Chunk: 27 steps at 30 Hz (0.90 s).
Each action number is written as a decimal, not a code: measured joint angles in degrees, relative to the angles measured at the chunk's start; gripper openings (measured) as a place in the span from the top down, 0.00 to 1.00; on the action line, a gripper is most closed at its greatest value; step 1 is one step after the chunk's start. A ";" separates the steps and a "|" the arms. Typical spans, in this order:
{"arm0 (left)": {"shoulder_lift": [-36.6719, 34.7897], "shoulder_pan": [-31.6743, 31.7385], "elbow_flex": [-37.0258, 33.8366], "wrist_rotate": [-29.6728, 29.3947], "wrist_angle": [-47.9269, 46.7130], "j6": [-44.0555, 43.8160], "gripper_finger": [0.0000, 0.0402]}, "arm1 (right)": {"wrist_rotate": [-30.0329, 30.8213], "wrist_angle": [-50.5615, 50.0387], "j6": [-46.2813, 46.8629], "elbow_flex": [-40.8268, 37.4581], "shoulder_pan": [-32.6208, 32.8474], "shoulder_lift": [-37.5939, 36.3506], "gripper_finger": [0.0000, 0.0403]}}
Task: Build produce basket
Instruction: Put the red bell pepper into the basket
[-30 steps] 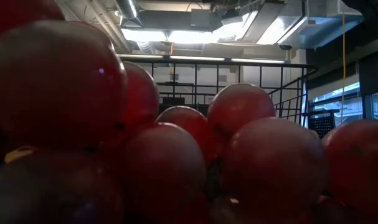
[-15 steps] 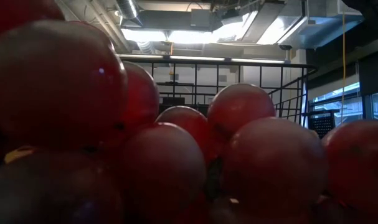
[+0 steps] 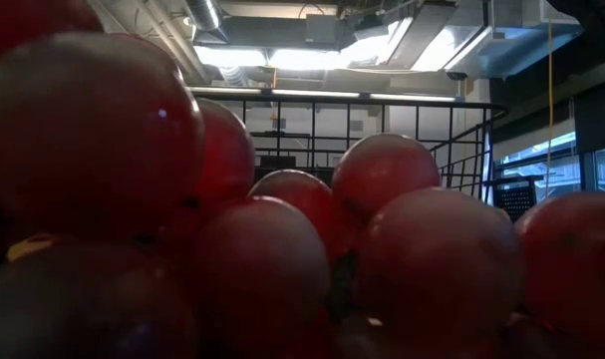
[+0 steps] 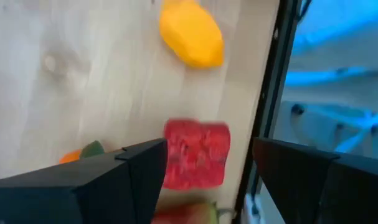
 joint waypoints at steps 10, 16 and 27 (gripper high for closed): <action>0.00 0.55 0.00 -0.99 3.03 -9.24 0.43 | 0.00 1.59 0.00 0.00 0.00 0.00 0.52; 0.00 -0.94 0.00 -1.37 2.90 -13.67 0.34 | 0.00 1.59 0.00 0.00 0.00 0.00 0.52; 4.60 -1.35 0.02 0.79 2.64 -7.59 0.18 | 0.00 1.57 0.00 0.00 0.00 0.00 0.52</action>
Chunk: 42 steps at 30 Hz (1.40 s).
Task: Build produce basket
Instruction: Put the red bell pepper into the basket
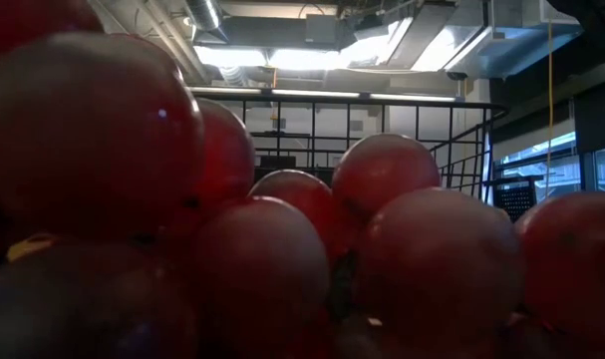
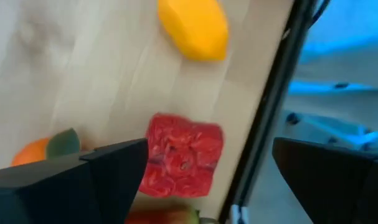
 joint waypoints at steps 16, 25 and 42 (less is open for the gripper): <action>3.33 0.02 0.00 2.22 -3.04 0.16 0.17 | 0.02 0.87 -0.01 0.00 0.01 -0.02 0.52; 7.78 0.02 0.00 2.81 -2.93 0.45 0.17 | 0.02 0.87 0.00 0.00 0.00 -0.02 0.52; 8.23 -0.66 0.00 2.91 1.55 -5.44 0.17 | 0.02 0.98 0.00 0.00 0.00 -0.02 0.52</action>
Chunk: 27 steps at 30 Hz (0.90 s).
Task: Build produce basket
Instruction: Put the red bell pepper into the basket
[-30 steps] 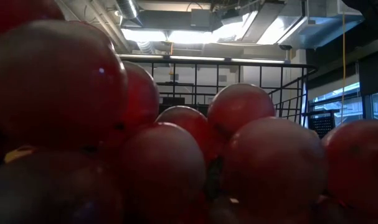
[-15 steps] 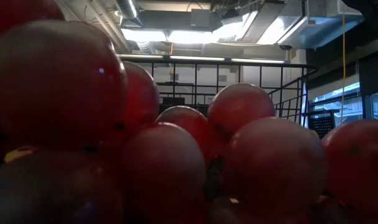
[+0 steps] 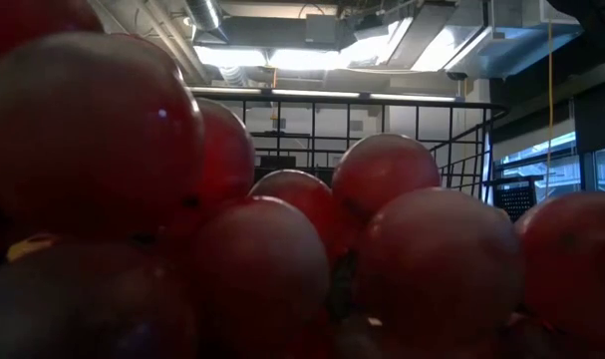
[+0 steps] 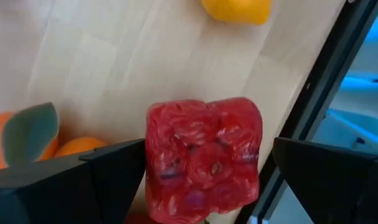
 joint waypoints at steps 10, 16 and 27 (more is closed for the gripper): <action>0.42 -1.25 0.00 -0.39 -1.77 1.24 0.20 | 0.00 0.04 -0.01 0.00 0.02 0.00 0.52; 2.07 -1.06 0.00 -0.31 -1.56 0.41 0.23 | 0.00 0.31 0.00 0.02 0.00 0.00 0.52; 2.10 0.40 0.00 -0.06 -1.58 -0.64 0.46 | 0.00 0.43 0.00 0.02 0.02 0.00 0.52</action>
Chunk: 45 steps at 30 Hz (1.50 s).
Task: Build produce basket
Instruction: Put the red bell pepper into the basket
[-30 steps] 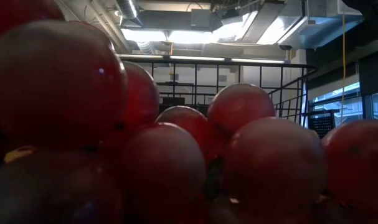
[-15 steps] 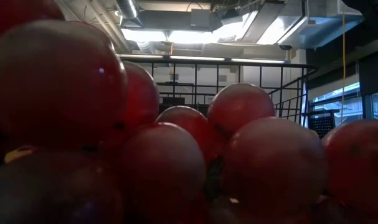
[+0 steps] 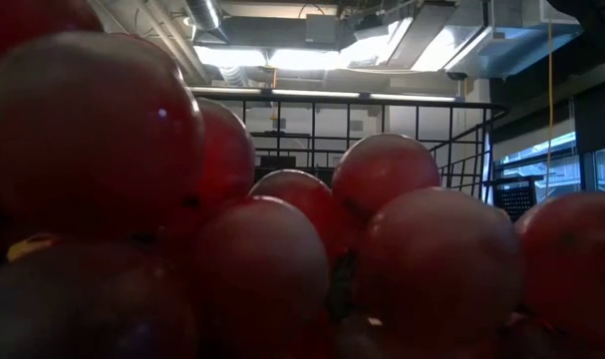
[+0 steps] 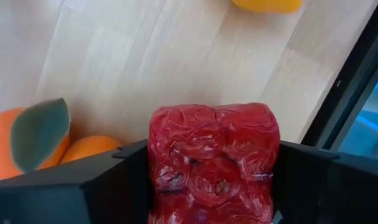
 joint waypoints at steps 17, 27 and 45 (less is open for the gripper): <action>-3.39 6.09 0.00 0.00 -1.55 0.42 0.47 | -0.01 0.13 -0.01 0.01 -0.02 0.00 0.52; -13.74 12.96 0.00 -0.99 -6.95 0.55 0.47 | 0.00 8.05 -0.02 0.01 -0.02 0.00 0.52; -23.65 30.71 -0.02 -9.14 -10.85 19.04 0.47 | 0.00 11.44 -0.02 0.01 -0.01 0.00 0.52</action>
